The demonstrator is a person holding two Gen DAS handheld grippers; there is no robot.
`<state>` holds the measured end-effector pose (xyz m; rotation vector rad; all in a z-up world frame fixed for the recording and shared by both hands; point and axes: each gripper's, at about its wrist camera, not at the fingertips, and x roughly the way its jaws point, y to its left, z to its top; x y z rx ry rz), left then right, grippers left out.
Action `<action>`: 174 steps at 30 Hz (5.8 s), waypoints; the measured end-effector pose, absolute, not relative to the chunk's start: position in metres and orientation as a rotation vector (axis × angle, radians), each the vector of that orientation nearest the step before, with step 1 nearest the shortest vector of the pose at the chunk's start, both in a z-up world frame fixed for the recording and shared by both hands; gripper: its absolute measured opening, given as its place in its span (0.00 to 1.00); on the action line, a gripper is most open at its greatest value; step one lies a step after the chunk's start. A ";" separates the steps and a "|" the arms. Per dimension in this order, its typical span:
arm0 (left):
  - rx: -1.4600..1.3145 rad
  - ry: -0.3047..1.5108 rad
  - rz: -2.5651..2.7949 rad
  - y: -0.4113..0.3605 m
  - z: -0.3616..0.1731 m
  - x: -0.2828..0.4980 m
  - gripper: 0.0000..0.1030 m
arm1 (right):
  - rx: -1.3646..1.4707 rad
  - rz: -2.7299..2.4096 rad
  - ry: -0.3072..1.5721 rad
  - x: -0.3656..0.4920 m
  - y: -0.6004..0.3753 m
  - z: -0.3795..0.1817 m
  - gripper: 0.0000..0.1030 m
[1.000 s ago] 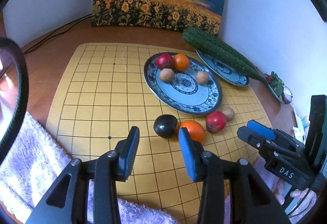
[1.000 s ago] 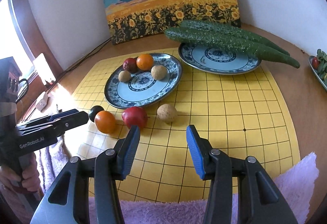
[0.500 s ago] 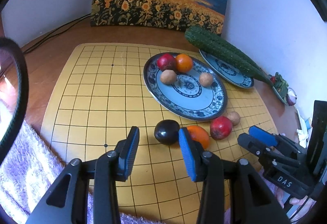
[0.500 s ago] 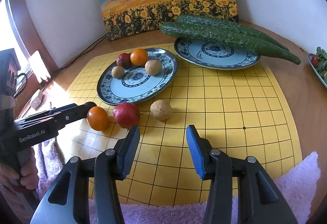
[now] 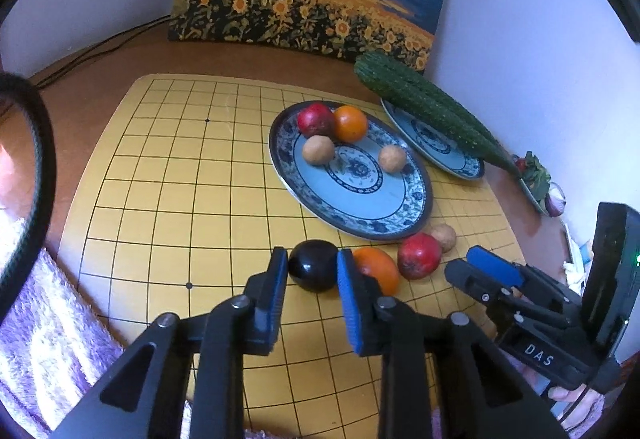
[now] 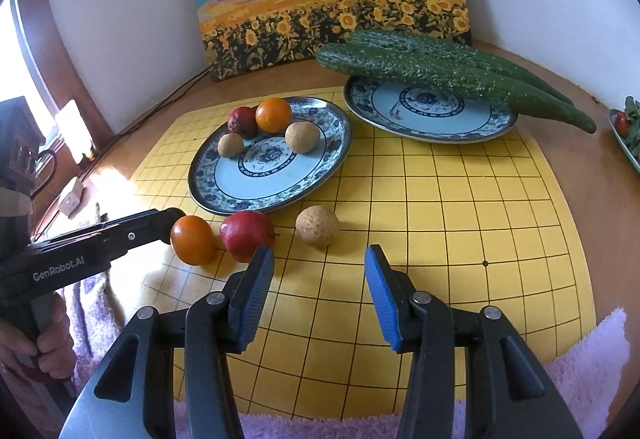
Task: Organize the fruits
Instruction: 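Grasp the dark plum with the left tool while the right tool grasps the brown potato, then carry the plum with the left tool while the right tool carries the potato over the plate, then open both tools to drop the plum and potato onto the plate, then move the left tool to the loose orange and close its fingers on it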
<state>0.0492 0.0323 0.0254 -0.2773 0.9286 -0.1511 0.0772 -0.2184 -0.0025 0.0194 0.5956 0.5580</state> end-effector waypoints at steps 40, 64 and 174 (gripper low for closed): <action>-0.303 0.892 -0.104 0.049 0.035 0.038 0.25 | -0.061 0.545 0.616 0.102 -0.200 0.001 0.26; -0.265 0.868 -0.117 0.033 0.059 0.053 0.25 | -0.011 0.589 0.568 0.093 -0.214 0.021 0.26; -0.167 0.938 -0.170 -0.007 0.032 0.044 0.51 | 0.019 0.530 0.538 0.066 -0.220 0.014 0.53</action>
